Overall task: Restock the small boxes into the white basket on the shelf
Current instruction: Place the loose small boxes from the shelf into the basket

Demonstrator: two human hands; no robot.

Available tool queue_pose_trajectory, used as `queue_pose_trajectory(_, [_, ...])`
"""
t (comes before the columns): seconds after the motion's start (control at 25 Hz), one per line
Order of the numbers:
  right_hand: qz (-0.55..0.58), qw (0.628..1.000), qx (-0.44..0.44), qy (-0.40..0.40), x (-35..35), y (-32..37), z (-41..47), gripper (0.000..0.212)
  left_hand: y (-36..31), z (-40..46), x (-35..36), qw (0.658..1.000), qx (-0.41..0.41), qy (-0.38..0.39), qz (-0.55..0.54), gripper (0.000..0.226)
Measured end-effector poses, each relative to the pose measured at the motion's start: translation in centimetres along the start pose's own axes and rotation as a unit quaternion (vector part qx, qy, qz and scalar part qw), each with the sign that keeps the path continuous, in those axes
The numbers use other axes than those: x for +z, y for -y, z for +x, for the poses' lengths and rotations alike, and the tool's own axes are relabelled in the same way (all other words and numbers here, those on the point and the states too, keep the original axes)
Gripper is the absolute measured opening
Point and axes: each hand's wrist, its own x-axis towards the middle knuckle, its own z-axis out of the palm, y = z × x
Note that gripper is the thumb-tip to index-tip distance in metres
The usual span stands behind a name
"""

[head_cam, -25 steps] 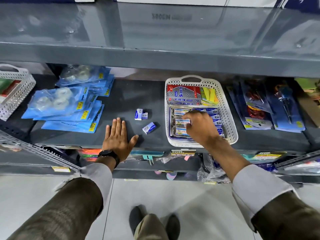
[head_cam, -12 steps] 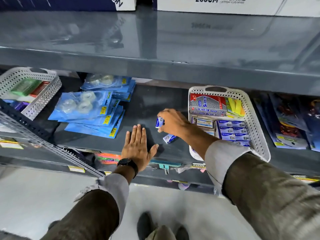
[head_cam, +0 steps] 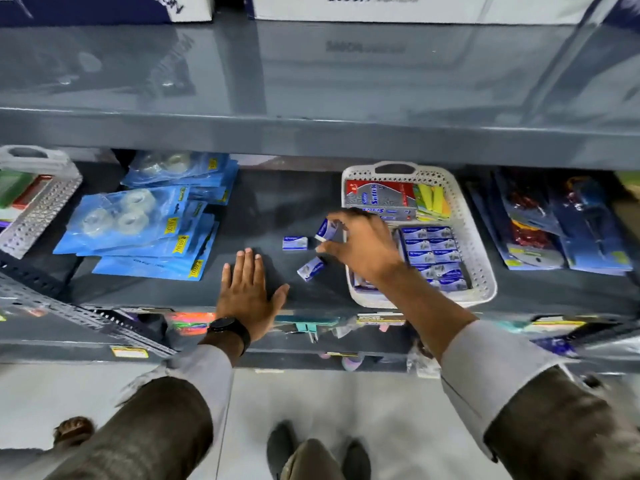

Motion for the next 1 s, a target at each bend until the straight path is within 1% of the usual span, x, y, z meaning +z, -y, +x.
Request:
queue_pose_trajectory(0.08, [-0.034,0.998,0.046,-0.036,-3.0,-3.2,-2.2,0.033,0.5,0.0,0.2,1.000,-0.001,-0.005,-0.004,0.102])
queue_pose_trajectory(0.16, [-0.096,0.988,0.108,-0.046,-6.3,-6.9,-4.5,0.031,0.7,0.0,0.2,1.000,0.002,0.001,-0.004,0.103])
queue_pose_trajectory(0.24, [-0.134,0.975,0.174,-0.032,-8.9,-9.7,-6.3,0.031,0.6,0.0,-0.1,1.000,0.004,0.003,0.000,0.102])
queue_pose_trajectory(0.32, [-0.159,0.967,0.200,0.007,-9.9,-11.1,-7.2,0.035,0.3,-0.1,-0.7,1.000,0.003,0.008,0.006,0.101])
queue_pose_trajectory(0.44, [-0.174,0.964,0.196,0.041,-9.2,-11.1,-6.9,0.044,0.1,-0.4,-1.3,1.000,0.000,0.018,0.011,0.100])
queue_pose_trajectory(0.52, [-0.172,0.967,0.184,0.039,-8.1,-10.6,-6.5,0.042,0.1,-0.5,-1.4,1.000,-0.003,0.017,0.012,0.099])
queue_pose_trajectory(0.76, [-0.194,0.966,0.172,0.023,-6.4,-9.7,-5.9,0.050,0.3,-0.4,-0.9,1.000,0.002,0.009,0.014,0.100])
queue_pose_trajectory(0.88, [-0.153,0.969,0.193,0.002,-6.5,-9.8,-6.0,0.059,0.2,-0.4,-1.0,1.000,0.002,0.003,0.008,0.100])
queue_pose_trajectory(0.96, [-0.113,0.970,0.214,-0.013,-6.5,-9.7,-6.2,0.060,0.1,-0.5,-1.1,1.000,-0.001,-0.001,0.009,0.099])
queue_pose_trajectory(1.0, [-0.110,0.969,0.219,-0.017,-6.4,-9.6,-6.3,0.061,0.0,-0.5,-1.1,1.000,-0.001,0.000,0.009,0.098])
